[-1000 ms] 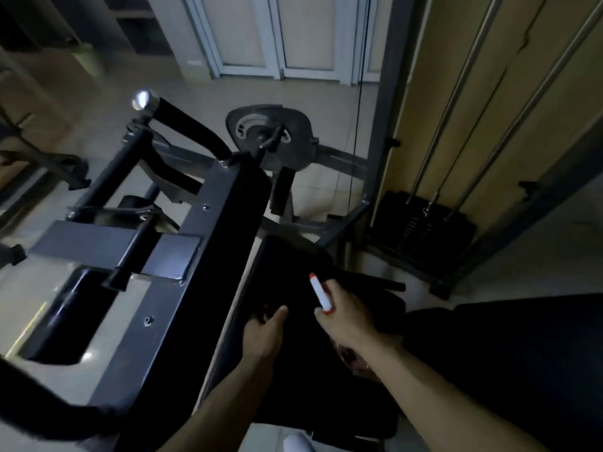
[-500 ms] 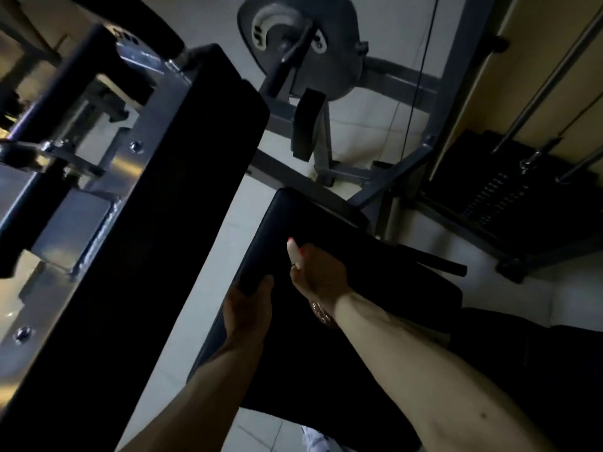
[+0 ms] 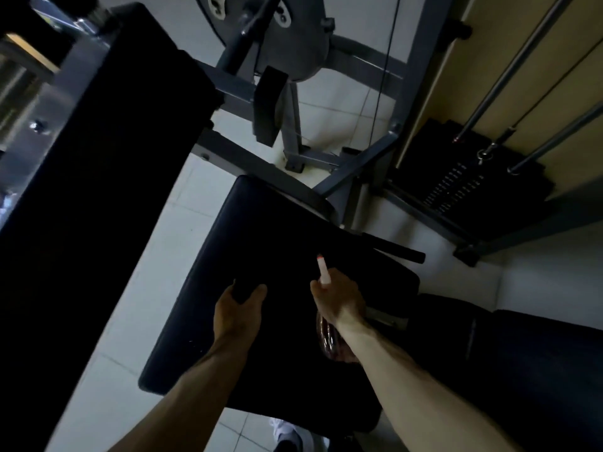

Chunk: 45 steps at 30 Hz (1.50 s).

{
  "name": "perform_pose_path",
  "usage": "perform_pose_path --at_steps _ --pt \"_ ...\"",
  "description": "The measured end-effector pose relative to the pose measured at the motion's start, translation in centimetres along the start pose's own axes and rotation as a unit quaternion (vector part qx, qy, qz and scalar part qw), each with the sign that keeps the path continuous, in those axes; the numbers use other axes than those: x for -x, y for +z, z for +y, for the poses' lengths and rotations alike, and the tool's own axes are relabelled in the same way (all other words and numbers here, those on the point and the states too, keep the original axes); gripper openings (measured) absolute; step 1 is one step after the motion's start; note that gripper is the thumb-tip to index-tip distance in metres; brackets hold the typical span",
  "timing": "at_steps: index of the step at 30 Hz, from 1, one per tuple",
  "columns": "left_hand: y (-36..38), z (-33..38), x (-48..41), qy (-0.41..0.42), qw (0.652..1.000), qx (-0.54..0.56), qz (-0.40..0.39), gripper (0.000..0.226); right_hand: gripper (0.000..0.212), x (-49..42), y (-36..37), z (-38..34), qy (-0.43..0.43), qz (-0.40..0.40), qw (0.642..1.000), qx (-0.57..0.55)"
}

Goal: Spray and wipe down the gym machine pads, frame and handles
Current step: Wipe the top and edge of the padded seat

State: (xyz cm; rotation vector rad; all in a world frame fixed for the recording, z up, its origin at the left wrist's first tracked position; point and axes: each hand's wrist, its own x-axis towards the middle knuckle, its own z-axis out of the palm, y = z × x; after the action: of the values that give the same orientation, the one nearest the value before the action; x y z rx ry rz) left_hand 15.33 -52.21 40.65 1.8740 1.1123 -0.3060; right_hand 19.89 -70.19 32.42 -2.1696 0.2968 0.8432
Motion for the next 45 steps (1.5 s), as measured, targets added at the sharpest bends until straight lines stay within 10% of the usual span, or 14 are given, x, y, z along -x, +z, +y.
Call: perform_pose_path --at_steps 10,21,45 --pt "3.2 -0.7 1.3 -0.039 0.993 0.050 -0.101 0.014 0.026 1.9 -1.2 7.7 0.066 0.036 0.996 -0.057" --pt "-4.0 -4.8 2.9 -0.002 0.994 0.051 0.097 0.029 0.057 3.6 7.6 -3.7 -0.063 -0.101 0.988 -0.102" --pt "-7.9 -17.5 5.3 0.045 0.992 0.101 -0.060 0.012 0.059 12.4 18.4 4.8 -0.010 0.118 0.981 -0.153"
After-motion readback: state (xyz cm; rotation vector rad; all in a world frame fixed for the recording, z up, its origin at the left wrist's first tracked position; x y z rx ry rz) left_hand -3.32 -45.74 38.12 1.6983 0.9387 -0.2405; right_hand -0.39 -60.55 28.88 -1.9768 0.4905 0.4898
